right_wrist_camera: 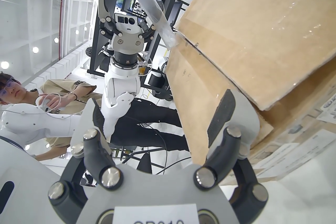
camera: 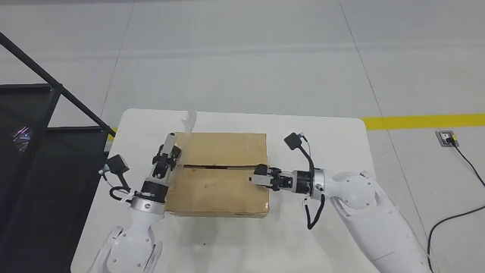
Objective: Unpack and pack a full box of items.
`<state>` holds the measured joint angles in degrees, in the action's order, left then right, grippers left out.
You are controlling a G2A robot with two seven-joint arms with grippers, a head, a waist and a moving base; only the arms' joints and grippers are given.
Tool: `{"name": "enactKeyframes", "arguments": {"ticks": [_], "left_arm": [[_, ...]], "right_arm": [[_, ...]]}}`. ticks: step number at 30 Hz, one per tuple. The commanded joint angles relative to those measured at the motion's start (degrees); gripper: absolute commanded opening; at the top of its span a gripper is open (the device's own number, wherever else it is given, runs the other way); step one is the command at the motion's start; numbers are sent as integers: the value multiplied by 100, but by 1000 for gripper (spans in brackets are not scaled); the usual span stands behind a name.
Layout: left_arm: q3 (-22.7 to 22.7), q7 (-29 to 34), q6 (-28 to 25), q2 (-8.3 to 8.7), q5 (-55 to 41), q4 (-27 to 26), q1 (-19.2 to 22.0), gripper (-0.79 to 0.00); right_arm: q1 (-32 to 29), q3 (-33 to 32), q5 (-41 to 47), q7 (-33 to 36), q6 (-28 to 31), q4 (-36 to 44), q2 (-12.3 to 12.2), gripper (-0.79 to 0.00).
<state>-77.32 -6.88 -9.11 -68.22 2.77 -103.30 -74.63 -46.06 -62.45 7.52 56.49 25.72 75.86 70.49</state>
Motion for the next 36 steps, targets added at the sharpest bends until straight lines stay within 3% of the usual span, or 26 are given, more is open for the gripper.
{"name": "enactKeyframes", "arguments": {"ticks": [1, 10, 20, 28, 33, 36], "left_arm": [[70, -5, 24, -20, 40, 34, 47, 0], [367, 28, 70, -112, 212, 238, 234, 0], [455, 85, -8, -163, 453, 0, 58, 0], [-60, 83, -221, -141, 266, -542, -364, 0], [-679, 221, -469, -107, -261, -918, -722, 0], [-1107, 272, -611, -84, -423, -1045, -959, 0]], "right_arm": [[11, 10, 8, 1, 1, -16, -1, 0], [31, 6, 77, 16, 28, -72, -20, 0], [58, 59, 139, 44, 64, -135, -28, 0], [-21, -90, 420, 280, 346, -12, -83, 0], [-387, -381, -58, 368, 838, 676, -208, 0], [-484, -480, -250, 206, 788, 804, -232, 0]]}}
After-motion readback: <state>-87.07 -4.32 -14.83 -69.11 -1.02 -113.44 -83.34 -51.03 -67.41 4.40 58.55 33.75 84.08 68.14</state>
